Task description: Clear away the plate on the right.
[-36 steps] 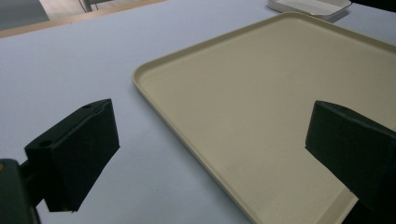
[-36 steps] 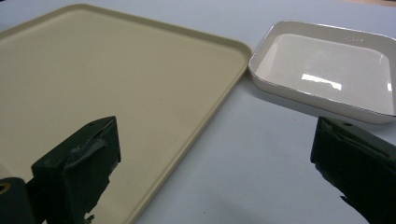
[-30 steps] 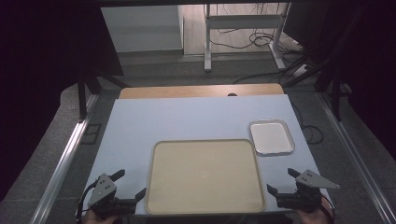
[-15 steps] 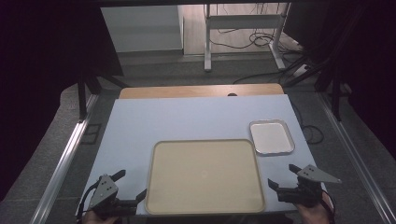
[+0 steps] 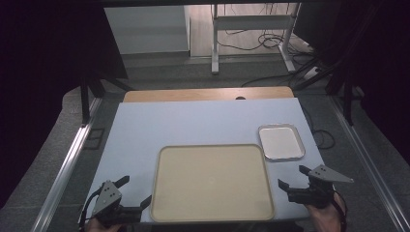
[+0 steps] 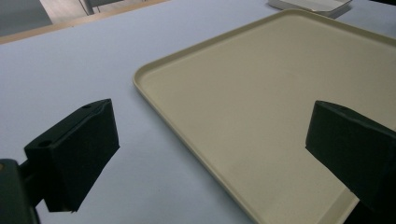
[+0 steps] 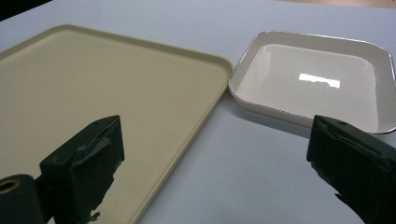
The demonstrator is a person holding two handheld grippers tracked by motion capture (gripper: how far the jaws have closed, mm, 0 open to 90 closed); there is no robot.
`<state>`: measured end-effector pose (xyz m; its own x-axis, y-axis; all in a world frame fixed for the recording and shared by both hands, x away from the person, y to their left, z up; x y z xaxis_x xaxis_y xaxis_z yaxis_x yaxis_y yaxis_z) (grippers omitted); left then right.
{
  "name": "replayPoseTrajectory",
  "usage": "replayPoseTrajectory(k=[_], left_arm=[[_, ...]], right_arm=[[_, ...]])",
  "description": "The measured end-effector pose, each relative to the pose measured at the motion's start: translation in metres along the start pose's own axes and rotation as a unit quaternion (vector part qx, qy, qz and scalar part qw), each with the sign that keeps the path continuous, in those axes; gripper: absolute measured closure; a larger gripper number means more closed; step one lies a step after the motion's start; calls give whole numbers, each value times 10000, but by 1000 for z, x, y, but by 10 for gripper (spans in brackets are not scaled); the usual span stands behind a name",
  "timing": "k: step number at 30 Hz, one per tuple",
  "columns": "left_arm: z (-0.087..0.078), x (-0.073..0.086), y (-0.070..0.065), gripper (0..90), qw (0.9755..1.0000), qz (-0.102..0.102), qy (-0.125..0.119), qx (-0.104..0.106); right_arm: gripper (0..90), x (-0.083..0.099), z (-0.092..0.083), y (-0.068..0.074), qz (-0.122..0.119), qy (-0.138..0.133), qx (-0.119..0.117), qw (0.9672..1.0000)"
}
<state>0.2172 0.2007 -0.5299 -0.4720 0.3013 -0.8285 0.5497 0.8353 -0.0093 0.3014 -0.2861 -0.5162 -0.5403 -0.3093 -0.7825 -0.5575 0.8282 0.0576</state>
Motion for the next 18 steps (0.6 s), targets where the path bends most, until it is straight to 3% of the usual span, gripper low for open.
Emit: replayPoseTrajectory(k=[18], left_arm=[[0, 0, -1, 20, 10000, 40, -2, -22]], right_arm=[[54, -11, 14, -15, -121, 147, 143, 9997]])
Point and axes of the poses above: each handheld gripper's, and its own axes: z roughly forward along the jaws, x roughly out of its underside, y roughly to its left, the point moved 7 cm from there along z, roughly forward along the jaws, and after that the axes turned 8 degrees about y, right-handed, at the moved point
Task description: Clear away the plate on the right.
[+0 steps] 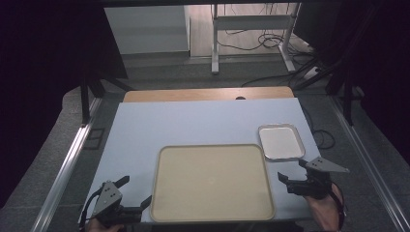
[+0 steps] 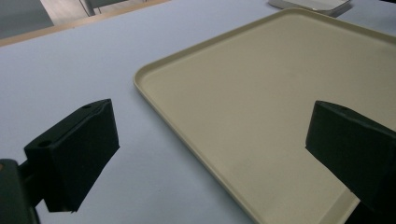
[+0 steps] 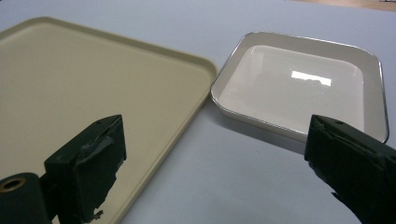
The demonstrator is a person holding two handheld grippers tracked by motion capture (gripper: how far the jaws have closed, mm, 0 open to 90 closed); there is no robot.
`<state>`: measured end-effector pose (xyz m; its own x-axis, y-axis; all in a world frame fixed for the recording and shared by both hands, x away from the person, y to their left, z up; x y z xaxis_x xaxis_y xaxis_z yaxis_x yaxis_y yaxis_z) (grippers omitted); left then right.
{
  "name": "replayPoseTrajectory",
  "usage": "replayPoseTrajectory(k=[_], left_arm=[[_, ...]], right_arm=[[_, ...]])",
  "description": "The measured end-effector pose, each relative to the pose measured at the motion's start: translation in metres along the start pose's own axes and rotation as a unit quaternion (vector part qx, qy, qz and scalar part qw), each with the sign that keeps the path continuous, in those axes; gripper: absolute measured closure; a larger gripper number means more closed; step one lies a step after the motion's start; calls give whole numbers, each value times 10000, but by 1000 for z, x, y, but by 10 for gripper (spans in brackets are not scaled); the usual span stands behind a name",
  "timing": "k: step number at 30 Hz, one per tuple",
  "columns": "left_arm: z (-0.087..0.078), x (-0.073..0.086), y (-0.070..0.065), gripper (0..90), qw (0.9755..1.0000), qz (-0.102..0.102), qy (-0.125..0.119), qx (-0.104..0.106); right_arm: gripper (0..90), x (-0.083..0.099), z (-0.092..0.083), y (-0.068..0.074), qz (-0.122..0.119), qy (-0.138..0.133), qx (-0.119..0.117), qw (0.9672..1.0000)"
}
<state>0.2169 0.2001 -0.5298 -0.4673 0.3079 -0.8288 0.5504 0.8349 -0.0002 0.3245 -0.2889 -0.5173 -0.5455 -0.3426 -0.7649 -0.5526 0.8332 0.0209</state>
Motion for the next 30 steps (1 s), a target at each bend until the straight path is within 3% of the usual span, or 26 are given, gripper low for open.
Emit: replayPoseTrajectory(k=[16, 30], left_arm=[[0, 0, 0, 20, 10000, 0, -7, 24], [0, 0, -1, 17, 10000, 32, -12, 56]], right_arm=[[40, -13, 11, -22, 30, 28, 234, 9997], [43, -20, 20, -44, 272, 96, 373, 9989]])
Point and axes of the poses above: each handheld gripper's, and its own axes: z roughly forward along the jaws, x roughly out of its underside, y roughly to its left, the point moved 7 cm from there along z, roughly forward along the jaws, and after that the axes turned 8 degrees about y, right-handed, at the moved point
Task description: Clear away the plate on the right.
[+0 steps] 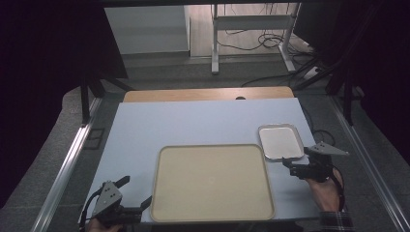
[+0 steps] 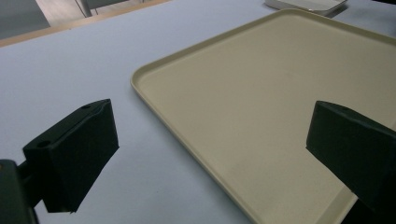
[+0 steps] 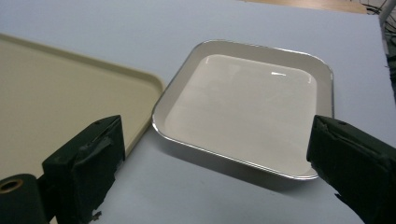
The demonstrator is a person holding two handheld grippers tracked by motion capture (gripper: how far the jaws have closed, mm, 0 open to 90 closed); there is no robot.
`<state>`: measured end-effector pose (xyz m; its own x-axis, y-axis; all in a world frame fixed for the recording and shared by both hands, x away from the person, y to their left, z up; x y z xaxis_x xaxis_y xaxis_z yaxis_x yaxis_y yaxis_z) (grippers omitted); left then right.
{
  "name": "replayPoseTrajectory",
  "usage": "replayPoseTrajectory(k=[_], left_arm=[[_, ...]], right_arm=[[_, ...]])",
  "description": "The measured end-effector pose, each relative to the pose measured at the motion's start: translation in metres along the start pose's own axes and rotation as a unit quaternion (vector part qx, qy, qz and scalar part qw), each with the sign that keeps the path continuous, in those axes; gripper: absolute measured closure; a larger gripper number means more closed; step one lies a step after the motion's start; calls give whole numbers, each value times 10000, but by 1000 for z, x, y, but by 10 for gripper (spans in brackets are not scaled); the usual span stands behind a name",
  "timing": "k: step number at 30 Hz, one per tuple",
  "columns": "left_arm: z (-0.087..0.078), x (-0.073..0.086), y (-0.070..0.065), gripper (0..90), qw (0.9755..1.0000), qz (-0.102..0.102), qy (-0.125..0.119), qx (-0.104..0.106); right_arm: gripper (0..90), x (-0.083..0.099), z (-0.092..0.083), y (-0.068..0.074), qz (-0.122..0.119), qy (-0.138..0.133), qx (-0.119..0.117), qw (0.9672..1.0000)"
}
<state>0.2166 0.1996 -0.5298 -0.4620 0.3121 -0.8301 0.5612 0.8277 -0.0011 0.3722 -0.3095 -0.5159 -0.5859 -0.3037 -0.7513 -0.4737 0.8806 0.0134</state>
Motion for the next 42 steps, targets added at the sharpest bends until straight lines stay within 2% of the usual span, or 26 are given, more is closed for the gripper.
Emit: replayPoseTrajectory(k=[7, 22, 30, 31, 35, 42], left_arm=[[0, 0, 0, 17, 10000, 2, 4, 6], [1, 0, 0, 17, 10000, 29, 25, 1], [1, 0, 0, 17, 10000, 30, 27, -4], [1, 0, 0, 17, 10000, 32, 27, -4], [1, 0, 0, 17, 10000, 31, 29, -7], [1, 0, 0, 17, 10000, 39, 35, -15]], right_arm=[[39, 0, 8, -17, 295, 202, 159, 9992], [30, -9, 19, -34, 474, 334, 185, 9981], [177, -14, 24, -45, 582, 395, 341, 9969], [216, -15, 24, -48, 625, 416, 361, 9965], [285, -16, 27, -54, 721, 495, 370, 9955], [357, -15, 33, -63, 801, 630, 368, 9941]])
Point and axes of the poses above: each handheld gripper's, and its own axes: z roughly forward along the jaws, x roughly out of its underside, y roughly to its left, the point moved 7 cm from there along z, roughly forward along the jaws, and after that the axes turned 8 degrees about y, right-handed, at the moved point
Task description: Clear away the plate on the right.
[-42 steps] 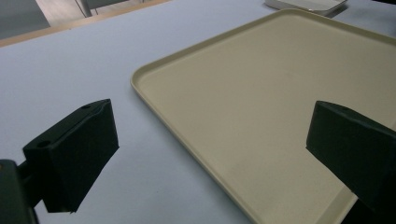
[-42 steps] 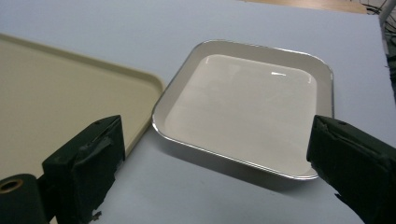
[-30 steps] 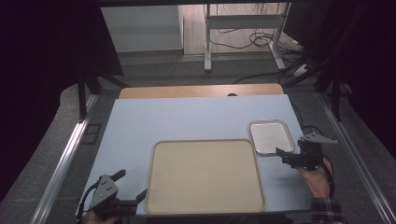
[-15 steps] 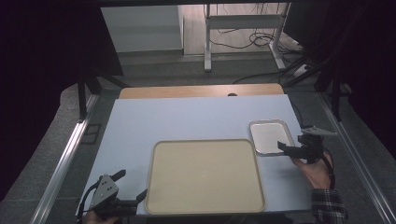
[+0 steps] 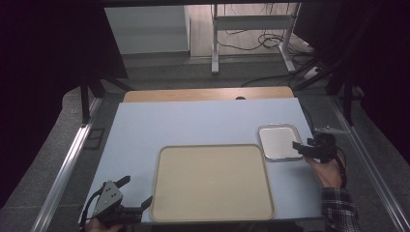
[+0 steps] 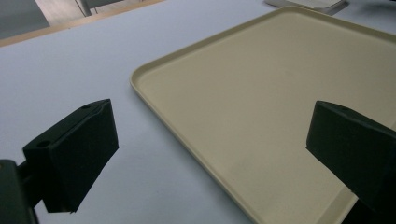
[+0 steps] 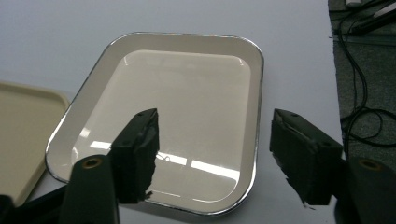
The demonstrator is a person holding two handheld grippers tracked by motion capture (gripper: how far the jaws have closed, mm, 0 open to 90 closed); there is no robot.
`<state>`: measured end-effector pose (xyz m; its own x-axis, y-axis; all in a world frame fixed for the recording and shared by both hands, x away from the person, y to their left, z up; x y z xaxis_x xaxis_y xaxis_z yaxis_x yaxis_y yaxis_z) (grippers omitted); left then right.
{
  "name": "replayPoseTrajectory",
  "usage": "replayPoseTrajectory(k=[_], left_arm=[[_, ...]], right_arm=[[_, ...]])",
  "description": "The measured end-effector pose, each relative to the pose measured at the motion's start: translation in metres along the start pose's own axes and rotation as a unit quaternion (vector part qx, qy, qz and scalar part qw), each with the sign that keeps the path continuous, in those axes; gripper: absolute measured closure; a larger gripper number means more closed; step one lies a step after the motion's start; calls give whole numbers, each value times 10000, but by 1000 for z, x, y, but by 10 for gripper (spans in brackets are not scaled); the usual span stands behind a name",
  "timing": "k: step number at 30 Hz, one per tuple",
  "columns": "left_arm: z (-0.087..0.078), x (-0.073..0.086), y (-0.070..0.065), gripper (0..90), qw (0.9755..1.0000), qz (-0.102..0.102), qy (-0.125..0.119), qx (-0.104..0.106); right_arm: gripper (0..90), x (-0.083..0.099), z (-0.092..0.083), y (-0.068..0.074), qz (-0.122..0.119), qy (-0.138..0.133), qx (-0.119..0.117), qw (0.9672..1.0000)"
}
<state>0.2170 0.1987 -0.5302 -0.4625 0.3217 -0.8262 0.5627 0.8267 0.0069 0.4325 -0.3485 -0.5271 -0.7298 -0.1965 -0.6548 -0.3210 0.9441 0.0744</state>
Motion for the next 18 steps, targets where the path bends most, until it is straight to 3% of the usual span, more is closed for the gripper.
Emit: replayPoseTrajectory(k=[5, 18], left_arm=[[0, 0, 0, 17, 10000, -6, 0, 0], [0, 0, 0, 17, 10000, -5, -2, -4]], right_arm=[[445, -2, 7, -8, 51, 147, 24, 9999], [571, -11, 21, -26, 187, 274, 56, 9994]])
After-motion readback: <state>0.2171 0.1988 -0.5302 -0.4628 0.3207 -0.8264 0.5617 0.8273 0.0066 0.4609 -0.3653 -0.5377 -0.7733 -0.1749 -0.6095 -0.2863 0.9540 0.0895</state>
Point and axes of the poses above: each handheld gripper's, and its own axes: z roughly forward along the jaws, x roughly out of its underside, y roughly to its left, the point moved 7 cm from there along z, roughly forward along the jaws, and after that the axes turned 8 degrees about y, right-handed, at the moved point
